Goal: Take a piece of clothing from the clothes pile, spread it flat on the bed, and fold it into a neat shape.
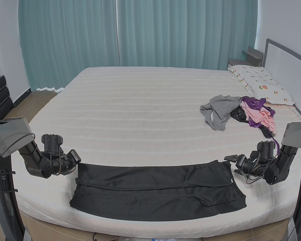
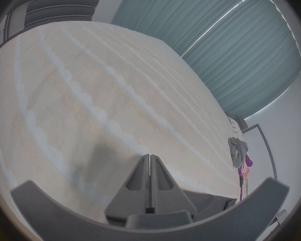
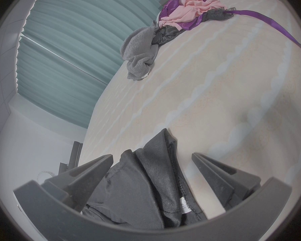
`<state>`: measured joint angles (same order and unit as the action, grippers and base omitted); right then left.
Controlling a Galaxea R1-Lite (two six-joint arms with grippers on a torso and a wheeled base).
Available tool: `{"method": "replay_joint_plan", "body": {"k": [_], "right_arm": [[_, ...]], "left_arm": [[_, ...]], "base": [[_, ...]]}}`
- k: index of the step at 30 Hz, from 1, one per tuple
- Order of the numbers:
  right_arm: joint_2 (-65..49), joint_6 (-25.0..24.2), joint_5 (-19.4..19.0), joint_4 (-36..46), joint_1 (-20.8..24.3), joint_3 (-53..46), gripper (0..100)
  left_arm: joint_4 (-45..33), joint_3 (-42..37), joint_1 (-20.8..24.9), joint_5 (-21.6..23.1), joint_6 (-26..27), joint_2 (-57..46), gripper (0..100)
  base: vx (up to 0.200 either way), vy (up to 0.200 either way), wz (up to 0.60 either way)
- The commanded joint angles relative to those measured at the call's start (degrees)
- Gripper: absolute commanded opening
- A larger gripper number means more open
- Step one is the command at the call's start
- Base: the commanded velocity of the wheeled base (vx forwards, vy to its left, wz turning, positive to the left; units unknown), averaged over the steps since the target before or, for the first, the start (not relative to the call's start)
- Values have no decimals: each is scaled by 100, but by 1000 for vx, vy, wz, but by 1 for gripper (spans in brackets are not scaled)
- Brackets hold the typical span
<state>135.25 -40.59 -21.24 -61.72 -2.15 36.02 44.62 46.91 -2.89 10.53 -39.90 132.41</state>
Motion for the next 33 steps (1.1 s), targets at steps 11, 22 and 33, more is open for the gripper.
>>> {"method": "replay_joint_plan", "body": {"k": [11,22,33], "right_arm": [[45,-19,5,424,39,467,100],[344,43,427,468,197,757,0],[423,69,445,433,171,871,0]], "left_arm": [[144,38,-115,1,-88,48,0],[267,46,-107,1,-88,179,0],[267,-24,-107,63,-88,136,0]], "base": [[0,0,0],[0,0,0],[0,0,0]]}}
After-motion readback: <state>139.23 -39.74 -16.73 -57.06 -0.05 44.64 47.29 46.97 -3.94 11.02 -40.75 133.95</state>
